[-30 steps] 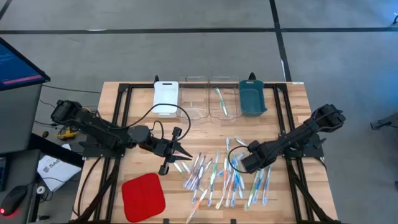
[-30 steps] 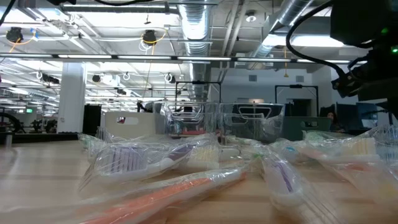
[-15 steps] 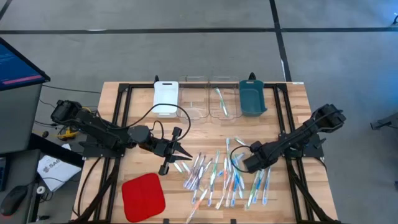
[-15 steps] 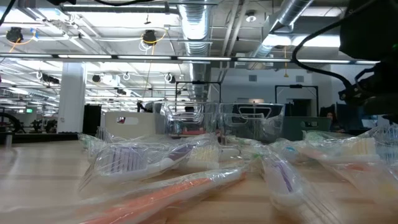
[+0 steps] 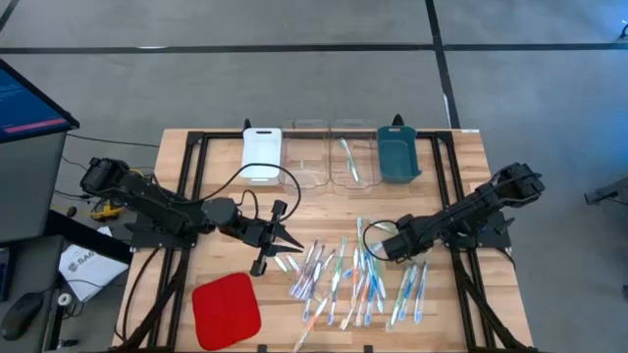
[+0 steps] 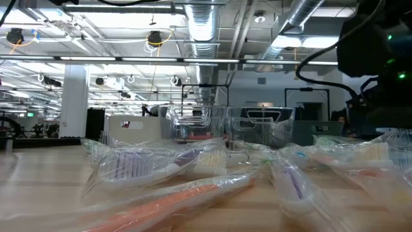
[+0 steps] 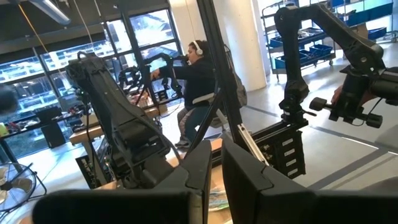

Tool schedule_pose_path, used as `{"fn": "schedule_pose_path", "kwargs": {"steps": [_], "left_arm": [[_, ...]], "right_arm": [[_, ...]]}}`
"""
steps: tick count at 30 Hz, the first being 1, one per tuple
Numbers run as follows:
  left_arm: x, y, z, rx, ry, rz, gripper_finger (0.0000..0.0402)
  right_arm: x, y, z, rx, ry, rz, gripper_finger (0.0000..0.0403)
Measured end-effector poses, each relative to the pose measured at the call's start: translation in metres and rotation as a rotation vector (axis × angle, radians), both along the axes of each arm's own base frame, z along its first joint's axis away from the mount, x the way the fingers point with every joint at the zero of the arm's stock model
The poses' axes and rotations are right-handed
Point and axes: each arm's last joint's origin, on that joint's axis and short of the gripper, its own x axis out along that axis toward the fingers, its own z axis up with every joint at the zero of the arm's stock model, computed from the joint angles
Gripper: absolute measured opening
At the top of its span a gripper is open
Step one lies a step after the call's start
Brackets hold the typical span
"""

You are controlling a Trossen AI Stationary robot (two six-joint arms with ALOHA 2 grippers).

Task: Pick & Place Toothbrushes
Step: Put the green tooth brush into the right transparent bin

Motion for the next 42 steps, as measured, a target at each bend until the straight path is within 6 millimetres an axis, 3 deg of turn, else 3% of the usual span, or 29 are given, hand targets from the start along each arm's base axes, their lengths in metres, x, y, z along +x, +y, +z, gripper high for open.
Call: {"fn": "schedule_pose_path", "kwargs": {"steps": [13, 28, 34, 42], "left_arm": [[0.000, 0.000, 0.000, 0.001, 0.000, 0.000, 0.0033], [0.000, 0.000, 0.000, 0.002, 0.000, 0.000, 0.0033], [0.000, 0.000, 0.000, 0.002, 0.000, 0.000, 0.0033], [0.000, 0.000, 0.000, 0.003, 0.000, 0.000, 0.0033]], "right_arm": [[0.008, -0.023, 0.001, -0.266, -0.086, 0.034, 0.0000], [0.043, -0.013, 0.010, -0.346, -0.401, 0.136, 0.0000], [0.049, -0.019, 0.013, -0.459, -0.473, 0.109, 0.0000], [0.061, -0.029, 0.007, -0.438, -0.585, 0.115, 0.0000]]}}
